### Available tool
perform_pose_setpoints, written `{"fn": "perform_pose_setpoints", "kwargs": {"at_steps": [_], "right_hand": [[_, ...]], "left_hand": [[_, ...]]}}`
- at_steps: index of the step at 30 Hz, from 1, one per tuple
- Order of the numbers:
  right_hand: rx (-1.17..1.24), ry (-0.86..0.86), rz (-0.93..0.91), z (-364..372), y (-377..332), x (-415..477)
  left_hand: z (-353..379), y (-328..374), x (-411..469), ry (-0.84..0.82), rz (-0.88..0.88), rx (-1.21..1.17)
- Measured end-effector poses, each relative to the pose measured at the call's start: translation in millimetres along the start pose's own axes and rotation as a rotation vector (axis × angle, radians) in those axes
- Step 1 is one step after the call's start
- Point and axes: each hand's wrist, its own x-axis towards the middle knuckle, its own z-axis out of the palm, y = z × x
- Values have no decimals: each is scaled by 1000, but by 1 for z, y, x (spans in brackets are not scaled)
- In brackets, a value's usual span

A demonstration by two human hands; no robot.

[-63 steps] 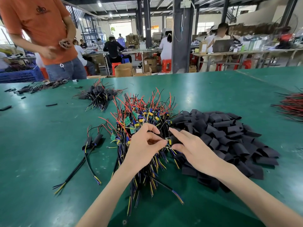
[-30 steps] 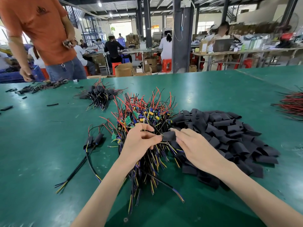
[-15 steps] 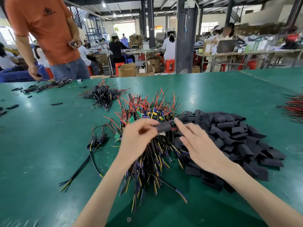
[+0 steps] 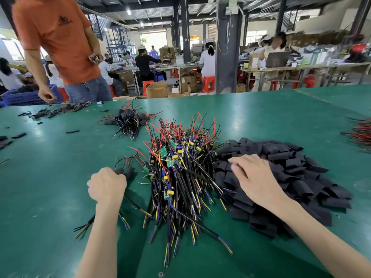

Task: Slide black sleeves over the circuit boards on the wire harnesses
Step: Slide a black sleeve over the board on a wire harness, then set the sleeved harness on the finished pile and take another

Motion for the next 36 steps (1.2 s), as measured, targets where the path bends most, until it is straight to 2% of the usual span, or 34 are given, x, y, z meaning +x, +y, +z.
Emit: {"fn": "perform_pose_setpoints", "kwargs": {"at_steps": [2,4,7,9,11,14,17,20,22,27,29,31,34,36], "right_hand": [[156,-1,-58,1,-14,-1],[210,-34,-87,6,-27,-3],[208,-64,-82,13,-35,0],[283,-103,-26,13,-36,2],[269,-168,-8,12,-34,5],[276,-200,-10,15,-34,8],[442,-140,80,13,-35,11],[726,-105,174,8,-36,13],[848,-124,149,4,-40,11],[677,-121,-149,-1,-49,0],[628,-174,-212,-3,-50,-3],[612,-194,-206,-7,-47,-2],[582,-218,-84,-25,-27,9],[492,-414,-35,-41,-4,14]], "left_hand": [[-3,4,-1,27,-14,103],[-3,11,-7,120,70,81],[-4,31,-24,248,409,-274],[-3,48,-36,183,511,-490],[2,63,-45,90,536,-552],[13,79,-53,27,593,-479],[17,92,-56,25,556,-412],[15,100,-56,30,504,-351],[9,108,-53,-94,446,-395],[-22,123,-47,-673,147,-1069],[-33,122,-44,-795,118,-1227],[-44,119,-40,-779,151,-1265],[-64,113,-31,-578,374,-1188],[-84,109,-25,-443,548,-1111]]}}
